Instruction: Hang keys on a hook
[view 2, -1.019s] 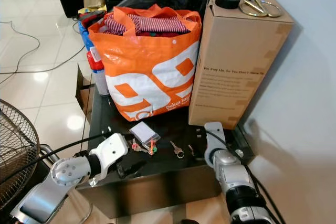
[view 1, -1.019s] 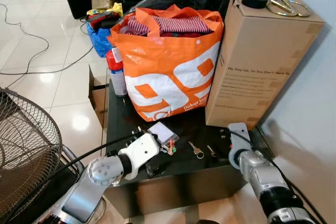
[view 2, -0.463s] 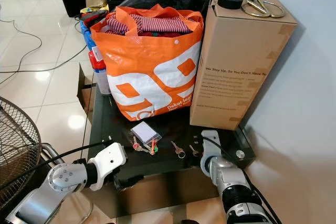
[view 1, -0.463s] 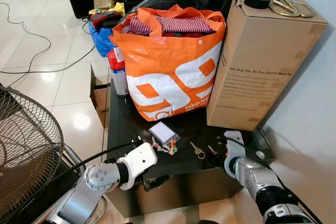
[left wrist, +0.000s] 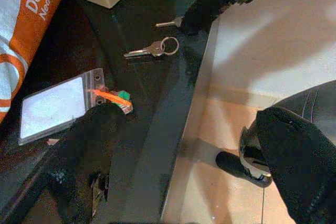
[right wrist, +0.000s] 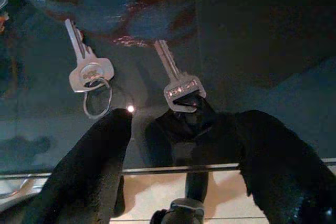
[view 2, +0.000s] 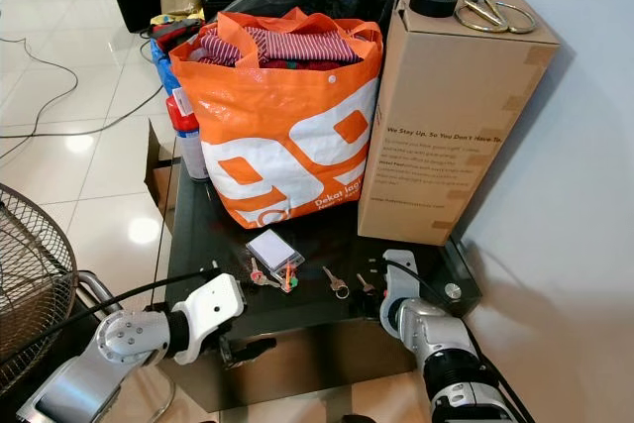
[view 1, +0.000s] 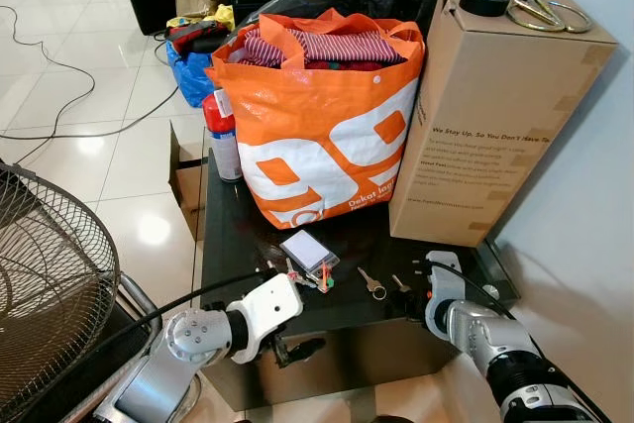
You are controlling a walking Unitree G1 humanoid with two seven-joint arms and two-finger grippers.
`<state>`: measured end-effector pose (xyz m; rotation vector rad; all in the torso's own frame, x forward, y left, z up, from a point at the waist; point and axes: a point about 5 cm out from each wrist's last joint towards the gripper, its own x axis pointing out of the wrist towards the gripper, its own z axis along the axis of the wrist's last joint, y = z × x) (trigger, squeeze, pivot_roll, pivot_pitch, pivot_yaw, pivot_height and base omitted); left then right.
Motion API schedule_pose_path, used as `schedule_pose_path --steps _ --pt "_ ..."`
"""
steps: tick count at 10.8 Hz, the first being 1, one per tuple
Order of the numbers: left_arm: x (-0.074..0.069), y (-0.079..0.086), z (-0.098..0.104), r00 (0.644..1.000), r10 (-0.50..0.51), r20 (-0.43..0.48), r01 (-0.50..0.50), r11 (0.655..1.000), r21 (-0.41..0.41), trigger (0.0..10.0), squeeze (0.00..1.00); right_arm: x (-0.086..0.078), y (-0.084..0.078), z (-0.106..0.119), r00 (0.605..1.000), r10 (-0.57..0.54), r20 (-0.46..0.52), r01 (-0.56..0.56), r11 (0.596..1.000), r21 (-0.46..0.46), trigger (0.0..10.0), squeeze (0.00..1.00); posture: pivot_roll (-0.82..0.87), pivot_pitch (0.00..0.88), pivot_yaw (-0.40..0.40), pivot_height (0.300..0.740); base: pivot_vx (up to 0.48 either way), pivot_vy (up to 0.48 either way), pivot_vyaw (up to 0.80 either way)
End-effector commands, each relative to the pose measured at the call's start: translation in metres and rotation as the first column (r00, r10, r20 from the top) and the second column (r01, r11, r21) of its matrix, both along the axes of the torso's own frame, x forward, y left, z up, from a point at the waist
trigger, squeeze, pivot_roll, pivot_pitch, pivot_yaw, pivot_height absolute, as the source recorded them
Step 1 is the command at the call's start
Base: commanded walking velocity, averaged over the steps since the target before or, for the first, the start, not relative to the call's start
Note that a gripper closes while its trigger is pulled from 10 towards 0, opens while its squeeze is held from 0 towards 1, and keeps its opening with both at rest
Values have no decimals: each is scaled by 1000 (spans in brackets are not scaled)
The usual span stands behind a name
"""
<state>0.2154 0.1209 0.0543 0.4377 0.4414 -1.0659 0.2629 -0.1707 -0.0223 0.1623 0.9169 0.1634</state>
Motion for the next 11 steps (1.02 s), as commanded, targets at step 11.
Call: schedule_pose_path --steps 11 --pt "1 -6 1 1000 -14 14 14 1000 -10 10000 0 -6 -5 -4 998 -10 -63 10 1000 -9 0 0 -205 0 -15 740 0 0 0"
